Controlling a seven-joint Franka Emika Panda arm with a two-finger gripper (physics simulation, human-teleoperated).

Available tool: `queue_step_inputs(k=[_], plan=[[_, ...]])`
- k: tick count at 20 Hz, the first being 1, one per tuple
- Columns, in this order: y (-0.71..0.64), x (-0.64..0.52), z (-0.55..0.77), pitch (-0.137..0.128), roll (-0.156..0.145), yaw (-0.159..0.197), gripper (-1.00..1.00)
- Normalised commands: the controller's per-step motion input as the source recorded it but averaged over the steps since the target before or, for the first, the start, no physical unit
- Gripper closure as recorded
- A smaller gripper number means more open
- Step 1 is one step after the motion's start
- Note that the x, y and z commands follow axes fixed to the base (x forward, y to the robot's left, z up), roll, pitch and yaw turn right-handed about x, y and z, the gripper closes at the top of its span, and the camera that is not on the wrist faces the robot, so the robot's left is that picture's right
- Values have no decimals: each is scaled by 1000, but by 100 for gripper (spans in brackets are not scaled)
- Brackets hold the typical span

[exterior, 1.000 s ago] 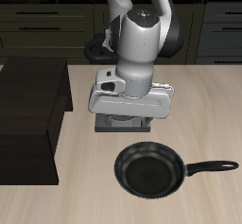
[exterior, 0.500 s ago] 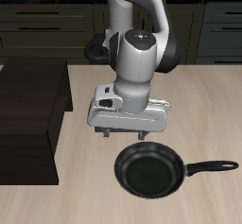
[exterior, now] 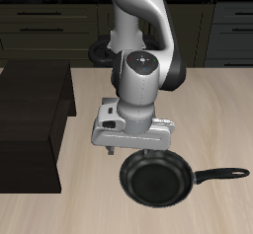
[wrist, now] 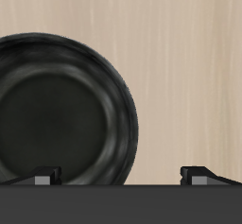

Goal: Place the frypan on the flat stove and turn on the stove

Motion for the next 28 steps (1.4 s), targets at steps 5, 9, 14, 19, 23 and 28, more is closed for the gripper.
queue_step_inputs(k=[5, 9, 14, 19, 23, 28], plan=[[-33, 19, -296, 33, -3, 4, -100], [-45, -39, -330, 20, 6, -3, -100], [-89, -34, -299, 28, -9, 15, -100], [-101, -2, -263, 58, -4, -43, -100], [-106, -33, -209, 38, 1, -67, 100], [-52, -67, -45, 10, 4, -9, 100]])
